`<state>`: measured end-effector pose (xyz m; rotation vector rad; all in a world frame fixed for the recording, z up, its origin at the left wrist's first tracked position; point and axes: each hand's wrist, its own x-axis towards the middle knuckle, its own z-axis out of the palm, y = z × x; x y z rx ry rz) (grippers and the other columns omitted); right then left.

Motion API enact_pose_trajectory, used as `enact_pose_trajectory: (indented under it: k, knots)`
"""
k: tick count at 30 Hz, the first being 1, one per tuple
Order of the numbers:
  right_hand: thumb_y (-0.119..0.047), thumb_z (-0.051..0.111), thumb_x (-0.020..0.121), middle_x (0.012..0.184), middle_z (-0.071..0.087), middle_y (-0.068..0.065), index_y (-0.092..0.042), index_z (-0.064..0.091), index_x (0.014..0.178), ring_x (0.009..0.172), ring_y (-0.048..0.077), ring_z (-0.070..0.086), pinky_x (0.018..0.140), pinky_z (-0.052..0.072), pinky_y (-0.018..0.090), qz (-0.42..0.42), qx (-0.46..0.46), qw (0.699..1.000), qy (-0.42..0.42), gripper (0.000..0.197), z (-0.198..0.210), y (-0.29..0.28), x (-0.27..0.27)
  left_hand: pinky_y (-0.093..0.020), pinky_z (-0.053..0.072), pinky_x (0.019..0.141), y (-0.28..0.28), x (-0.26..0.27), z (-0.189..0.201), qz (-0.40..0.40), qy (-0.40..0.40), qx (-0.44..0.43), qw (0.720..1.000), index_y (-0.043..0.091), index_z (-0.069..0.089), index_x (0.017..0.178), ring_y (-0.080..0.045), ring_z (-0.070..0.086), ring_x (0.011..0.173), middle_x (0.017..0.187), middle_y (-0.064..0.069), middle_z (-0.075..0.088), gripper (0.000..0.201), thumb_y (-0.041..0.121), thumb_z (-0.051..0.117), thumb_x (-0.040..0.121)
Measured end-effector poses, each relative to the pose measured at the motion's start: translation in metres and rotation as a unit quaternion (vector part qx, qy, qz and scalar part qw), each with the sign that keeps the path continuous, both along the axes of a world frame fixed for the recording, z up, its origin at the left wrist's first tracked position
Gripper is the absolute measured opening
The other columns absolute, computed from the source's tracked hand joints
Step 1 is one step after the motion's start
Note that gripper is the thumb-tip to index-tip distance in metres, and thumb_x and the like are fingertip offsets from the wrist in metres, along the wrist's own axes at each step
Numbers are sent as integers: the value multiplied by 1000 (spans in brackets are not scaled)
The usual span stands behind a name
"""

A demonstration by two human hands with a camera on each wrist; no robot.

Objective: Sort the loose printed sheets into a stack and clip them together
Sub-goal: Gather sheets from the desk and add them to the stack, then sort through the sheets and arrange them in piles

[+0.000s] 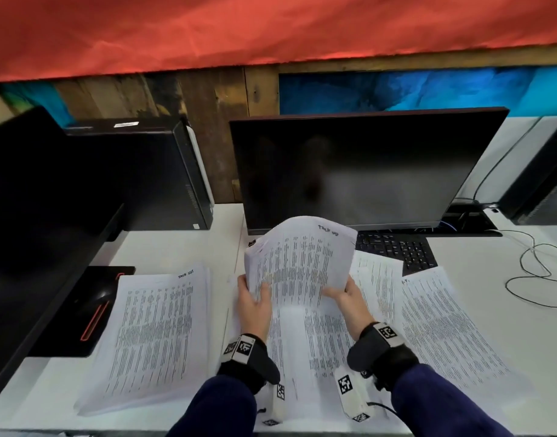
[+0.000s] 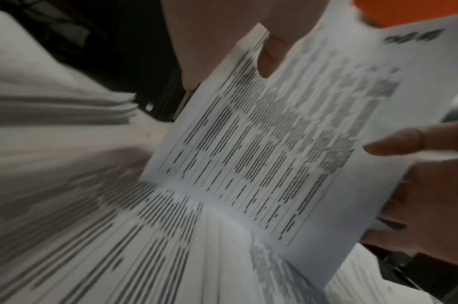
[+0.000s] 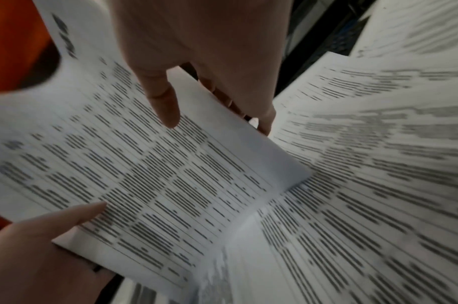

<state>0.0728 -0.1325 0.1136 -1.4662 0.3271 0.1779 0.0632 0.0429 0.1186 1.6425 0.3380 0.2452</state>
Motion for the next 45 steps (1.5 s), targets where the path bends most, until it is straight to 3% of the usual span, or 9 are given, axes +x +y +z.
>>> enact_pose_trajectory:
  k: [8, 13, 16, 19, 25, 30, 36, 41, 45]
  knots:
    - [-11, 47, 97, 124, 61, 13, -10, 48, 131, 116, 29, 57, 95, 48, 37, -14, -67, 997, 36, 34, -15, 8, -4, -25, 41, 90, 7, 6, -32, -9, 83, 19, 996, 11, 48, 131, -24, 56, 115, 118, -6, 59, 35, 12, 48, 97]
    - [-22, 49, 98, 115, 52, -2, -14, 33, 140, 114, 21, 50, 95, 37, 32, -20, -92, 996, 8, 46, -1, 8, -15, -31, 36, 106, 26, 1, -18, -46, 98, 146, 983, 14, 30, 147, -20, 48, 127, 138, -2, 48, 50, 23, 43, 99]
    - [-39, 46, 97, 142, 44, 10, -16, 30, 146, 131, 28, 42, 108, 34, 43, 31, -250, 967, 28, 56, -30, 4, -28, -39, 37, 108, 61, 0, -1, -53, 121, 119, 984, 18, 22, 149, -20, 48, 125, 134, -1, 49, 55, 21, 43, 99]
    - [-47, 40, 96, 150, 35, 6, -25, 32, 145, 136, 28, 33, 113, 26, 46, 135, -483, 863, 63, 55, -64, 0, -40, -37, 41, 103, 114, 1, 8, -51, 139, 74, 986, 13, 37, 143, -23, 51, 123, 129, -2, 54, 46, 12, 45, 97]
    - [-47, 41, 95, 153, 29, 3, -29, 37, 141, 139, 27, 27, 115, 21, 46, 157, -528, 833, 54, 50, -74, 2, -43, -50, 38, 108, 244, -17, -15, -62, 292, 111, 948, 3, 52, 128, -33, 53, 120, 129, -15, 58, 37, 2, 54, 91]
    - [-47, 41, 94, 153, 29, 4, -30, 37, 142, 140, 27, 27, 115, 21, 48, 153, -553, 817, 61, 51, -74, 7, -43, -35, 43, 96, 298, -33, -36, -57, 430, 238, 869, -2, 52, 127, -33, 54, 119, 130, -19, 56, 39, 4, 56, 89]
    - [-37, 51, 90, 145, 38, 5, -29, 45, 134, 132, 28, 36, 110, 25, 49, 91, -548, 827, 87, 46, -69, 2, -45, -50, 38, 98, 234, -26, -12, 127, 386, 430, 806, 13, 35, 134, -37, 43, 120, 133, -20, 37, 60, 14, 63, 81]
    - [-23, 55, 84, 149, 28, 16, -19, 33, 143, 133, 36, 30, 109, 25, 55, -65, -481, 844, 229, 64, -63, -29, -44, -36, 48, 92, 130, -4, -27, -66, 171, 443, 878, 13, 46, 127, -26, 53, 110, 127, -12, 46, 35, 18, 53, 92]
    - [-20, 68, 78, 145, 28, 22, -13, 30, 144, 134, 38, 26, 112, 22, 53, -98, -422, 855, 285, 77, -57, -54, -36, -38, 41, 105, 74, 3, -49, -147, 306, 376, 862, 7, 40, 134, -30, 47, 121, 132, -16, 44, 48, 32, 49, 94]
